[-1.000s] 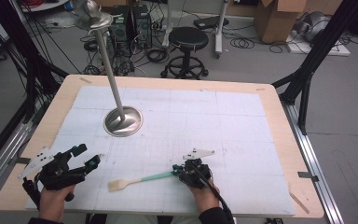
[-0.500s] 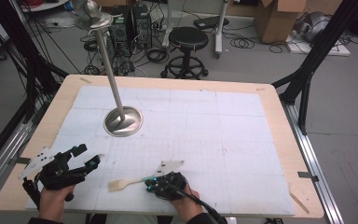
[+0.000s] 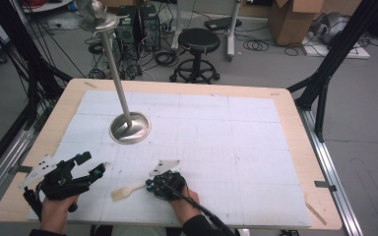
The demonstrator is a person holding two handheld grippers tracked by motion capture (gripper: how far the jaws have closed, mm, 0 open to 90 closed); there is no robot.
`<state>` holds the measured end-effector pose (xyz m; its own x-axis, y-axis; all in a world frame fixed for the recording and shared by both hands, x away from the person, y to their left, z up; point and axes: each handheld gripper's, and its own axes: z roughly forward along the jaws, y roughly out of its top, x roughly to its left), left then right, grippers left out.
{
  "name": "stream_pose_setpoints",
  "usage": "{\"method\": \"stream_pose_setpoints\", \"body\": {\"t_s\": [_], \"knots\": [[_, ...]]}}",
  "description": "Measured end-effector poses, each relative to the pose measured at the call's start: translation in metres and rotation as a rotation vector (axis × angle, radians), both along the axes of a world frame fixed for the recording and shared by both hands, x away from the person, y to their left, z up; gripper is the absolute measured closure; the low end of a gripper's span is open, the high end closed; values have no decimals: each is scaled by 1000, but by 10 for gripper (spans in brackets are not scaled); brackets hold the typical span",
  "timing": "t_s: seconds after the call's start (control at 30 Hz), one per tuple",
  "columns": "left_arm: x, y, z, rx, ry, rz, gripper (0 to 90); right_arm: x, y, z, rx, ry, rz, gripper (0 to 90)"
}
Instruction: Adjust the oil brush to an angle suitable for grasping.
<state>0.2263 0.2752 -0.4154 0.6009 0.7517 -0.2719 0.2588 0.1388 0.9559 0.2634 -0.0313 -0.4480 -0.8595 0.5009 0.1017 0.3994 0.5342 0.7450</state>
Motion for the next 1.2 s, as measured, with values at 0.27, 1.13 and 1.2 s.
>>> {"method": "stream_pose_setpoints", "body": {"t_s": [0.27, 1.13, 1.2], "knots": [[0, 1, 0, 0, 3, -1, 205, 10, 5, 1, 32, 3, -45, 879], [-1, -18, 3, 54, 6, -129, 196, -64, -246, 67, 273, -304, -384, 165], [-2, -20, 5, 59, -11, -138, 191, -74, -268, 63, 323, -330, -440, 165]]}}
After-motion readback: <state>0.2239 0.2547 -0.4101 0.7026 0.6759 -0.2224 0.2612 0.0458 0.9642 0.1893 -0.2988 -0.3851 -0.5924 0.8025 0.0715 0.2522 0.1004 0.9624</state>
